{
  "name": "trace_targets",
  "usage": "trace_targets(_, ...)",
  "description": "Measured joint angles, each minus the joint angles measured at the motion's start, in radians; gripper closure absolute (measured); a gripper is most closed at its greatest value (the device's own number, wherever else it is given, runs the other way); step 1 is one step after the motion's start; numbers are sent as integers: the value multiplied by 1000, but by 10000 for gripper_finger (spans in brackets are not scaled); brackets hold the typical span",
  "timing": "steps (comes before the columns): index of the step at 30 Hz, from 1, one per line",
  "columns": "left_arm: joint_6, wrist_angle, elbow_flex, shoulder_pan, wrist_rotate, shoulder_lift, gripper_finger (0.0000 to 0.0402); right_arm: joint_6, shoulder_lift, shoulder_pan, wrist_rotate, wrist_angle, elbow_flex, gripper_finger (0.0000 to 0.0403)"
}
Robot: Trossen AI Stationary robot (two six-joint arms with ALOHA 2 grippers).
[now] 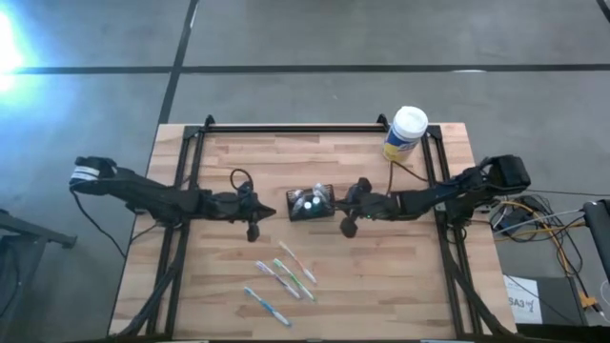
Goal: Pick & Place toothbrushing station
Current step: Adjust the black wire organizer
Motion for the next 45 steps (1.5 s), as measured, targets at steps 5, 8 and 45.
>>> trace_targets(5, -5, -2, 34, 23, -8, 88, 400, -1, 13, 0, 15, -35, 23, 394)
trace_targets(8, -13, -2, 61, 41, -9, 141, 400, 5, 5, 2, 11, -35, 16, 394)
trace_targets(45, 16, -100, 211, 136, 127, 262, 401, 41, 13, 42, -111, -112, 89, 394)
